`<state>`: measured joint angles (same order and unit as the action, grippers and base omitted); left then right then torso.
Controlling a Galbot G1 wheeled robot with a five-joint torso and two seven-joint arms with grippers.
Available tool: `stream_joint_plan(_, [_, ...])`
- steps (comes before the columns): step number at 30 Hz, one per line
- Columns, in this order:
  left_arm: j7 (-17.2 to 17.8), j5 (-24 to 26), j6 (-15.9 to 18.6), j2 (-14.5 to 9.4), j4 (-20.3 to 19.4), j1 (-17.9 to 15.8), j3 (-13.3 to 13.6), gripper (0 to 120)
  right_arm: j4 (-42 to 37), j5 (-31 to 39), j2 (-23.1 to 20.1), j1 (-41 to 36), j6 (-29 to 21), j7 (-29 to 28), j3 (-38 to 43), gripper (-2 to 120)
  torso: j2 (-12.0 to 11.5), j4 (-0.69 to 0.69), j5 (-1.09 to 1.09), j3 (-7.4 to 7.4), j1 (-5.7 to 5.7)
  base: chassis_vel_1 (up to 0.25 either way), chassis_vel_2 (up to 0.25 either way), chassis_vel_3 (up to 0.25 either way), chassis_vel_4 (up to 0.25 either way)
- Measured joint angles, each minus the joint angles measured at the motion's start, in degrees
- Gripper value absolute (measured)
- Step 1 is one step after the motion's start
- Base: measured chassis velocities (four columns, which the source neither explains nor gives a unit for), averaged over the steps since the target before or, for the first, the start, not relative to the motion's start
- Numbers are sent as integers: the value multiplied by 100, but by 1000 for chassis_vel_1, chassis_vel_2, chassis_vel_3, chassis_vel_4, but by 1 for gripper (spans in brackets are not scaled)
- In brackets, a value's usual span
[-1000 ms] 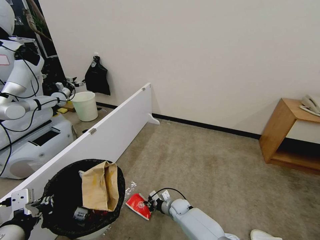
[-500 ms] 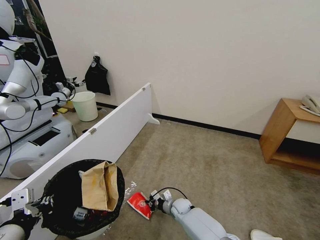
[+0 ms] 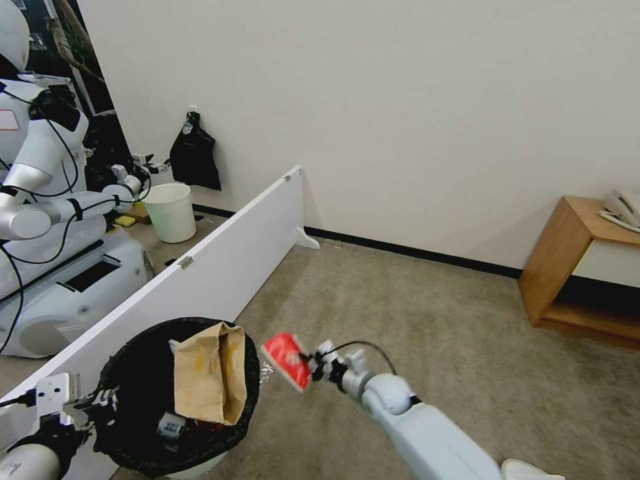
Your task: Pick up the trash bin, then pick up the garbage from the floor and place it into the trash bin.
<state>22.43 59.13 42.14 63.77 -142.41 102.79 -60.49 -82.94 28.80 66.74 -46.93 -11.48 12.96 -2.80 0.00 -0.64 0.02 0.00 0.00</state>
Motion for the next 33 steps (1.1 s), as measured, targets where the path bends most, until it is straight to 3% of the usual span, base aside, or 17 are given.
stream_joint_plan(2, [7,-5,0,-37,-42,-22,71,4,-903,303,-732,-327,-32,-216,339,0,0,-5,-1,0,0,0,0,0,0])
stream_joint_plan(7, [12,4,0,-88,-64,-36,90,4,-1813,670,-1220,-492,-41,-369,744,0,1,1,0,0,0,0,0,0,0])
stream_joint_plan(9, [27,4,0,-99,-64,-41,105,4,-2450,1177,-1480,-467,-39,-461,1040,0,1,3,-1,0,0,0,0,0,0])
stream_joint_plan(19, [26,-10,0,-58,-27,-5,141,4,-3788,2148,-1840,29,-152,-576,1343,0,1,1,-3,0,0,0,0,0,0])
stream_joint_plan(27, [16,-23,0,-31,-19,11,147,4,-4186,2427,-2019,473,-153,-375,1118,0,0,0,-2,0,0,0,0,0,0])
stream_joint_plan(31, [15,-30,0,-16,-20,14,140,4,-4301,2601,-1951,1008,-160,-312,681,0,1,0,-2,0,0,0,0,0,0])
stream_joint_plan(33, [15,-36,0,0,-19,16,138,4,-4207,2692,-1716,1471,-190,-306,147,0,0,1,-4,0,0,0,0,0,0])
